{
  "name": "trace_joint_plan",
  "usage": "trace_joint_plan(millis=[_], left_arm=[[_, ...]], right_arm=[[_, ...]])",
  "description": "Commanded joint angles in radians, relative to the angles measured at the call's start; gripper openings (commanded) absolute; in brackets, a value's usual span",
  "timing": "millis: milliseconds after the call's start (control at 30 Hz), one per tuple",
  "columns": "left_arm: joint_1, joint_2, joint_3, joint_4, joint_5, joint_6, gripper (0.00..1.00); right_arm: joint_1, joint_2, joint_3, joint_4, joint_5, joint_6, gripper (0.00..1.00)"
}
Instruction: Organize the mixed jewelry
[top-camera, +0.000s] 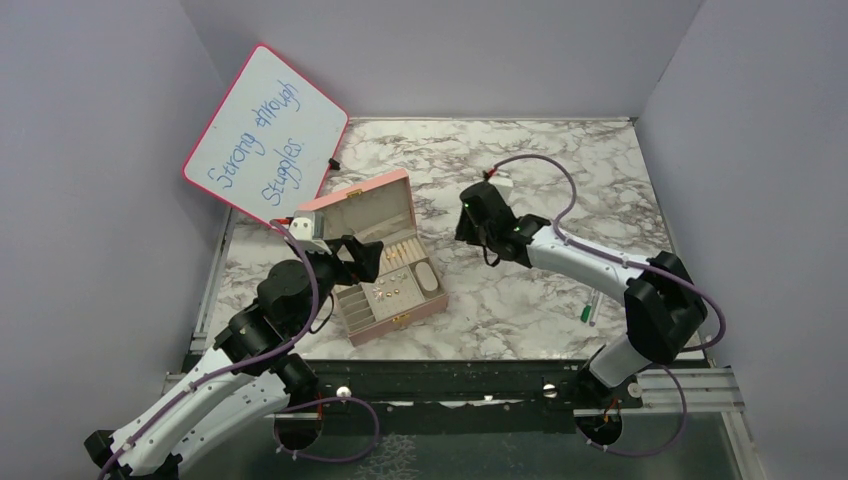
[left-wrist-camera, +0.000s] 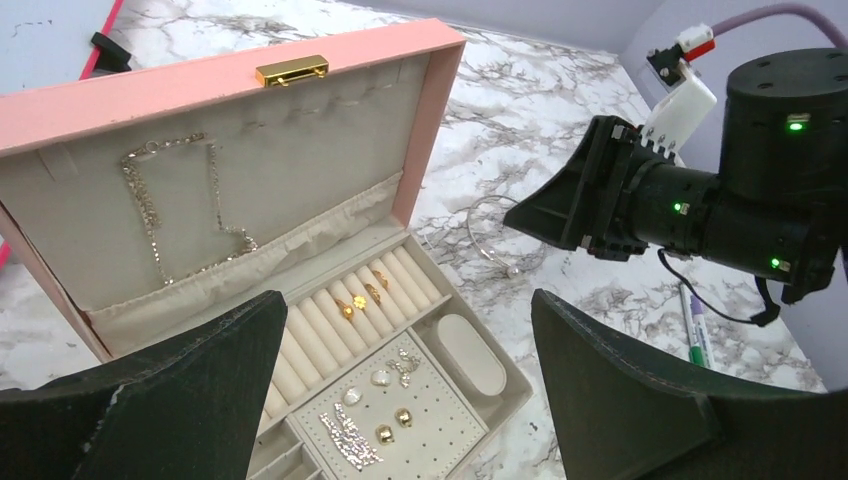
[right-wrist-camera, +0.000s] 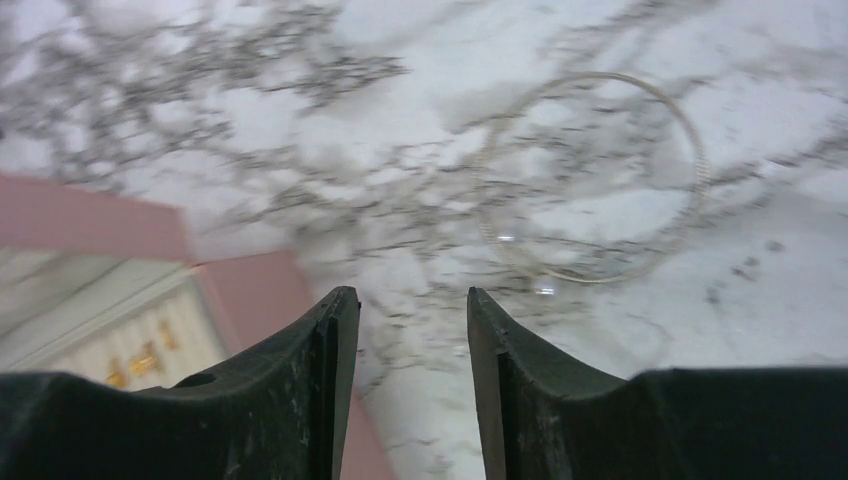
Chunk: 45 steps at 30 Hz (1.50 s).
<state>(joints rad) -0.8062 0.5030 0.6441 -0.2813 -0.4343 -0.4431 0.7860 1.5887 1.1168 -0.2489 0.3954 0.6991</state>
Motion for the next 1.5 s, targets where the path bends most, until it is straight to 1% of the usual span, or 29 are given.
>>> trace_joint_plan(millis=[0, 100, 233, 300, 433, 533, 767, 867, 1033, 1167, 1467], left_arm=[[0.001, 0.004, 0.004, -0.018, 0.046, -0.020, 0.93], [0.001, 0.012, 0.006, -0.022, 0.069, -0.038, 0.93], [0.001, 0.029, 0.011, -0.025, 0.097, -0.059, 0.93], [0.001, 0.039, 0.015, -0.027, 0.106, -0.066, 0.93], [0.001, 0.049, 0.020, -0.032, 0.118, -0.079, 0.93], [0.001, 0.052, 0.020, -0.030, 0.119, -0.087, 0.93], [0.001, 0.071, 0.030, -0.026, 0.118, -0.091, 0.93], [0.001, 0.073, 0.032, -0.027, 0.118, -0.089, 0.94], [0.001, 0.075, 0.035, -0.027, 0.118, -0.087, 0.94], [0.001, 0.076, 0.036, -0.027, 0.118, -0.086, 0.94], [0.001, 0.091, 0.045, -0.027, 0.118, -0.084, 0.94]], right_arm=[[-0.126, -0.046, -0.094, -0.115, 0.022, 0.088, 0.50], [-0.174, -0.038, -0.125, -0.121, -0.007, 0.095, 0.49], [-0.178, 0.015, -0.117, -0.109, -0.050, 0.042, 0.49], [-0.178, 0.045, -0.106, -0.079, -0.091, -0.039, 0.49], [-0.178, 0.094, -0.080, -0.029, -0.160, -0.257, 0.48], [-0.178, 0.126, -0.047, -0.025, -0.212, -0.426, 0.46], [-0.178, 0.171, 0.005, -0.009, -0.280, -0.627, 0.45], [-0.179, 0.207, 0.039, -0.034, -0.321, -0.675, 0.45], [-0.183, 0.254, 0.081, -0.078, -0.442, -0.735, 0.46], [-0.191, 0.282, 0.095, -0.100, -0.456, -0.739, 0.46], [-0.220, 0.324, 0.116, -0.113, -0.419, -0.723, 0.45]])
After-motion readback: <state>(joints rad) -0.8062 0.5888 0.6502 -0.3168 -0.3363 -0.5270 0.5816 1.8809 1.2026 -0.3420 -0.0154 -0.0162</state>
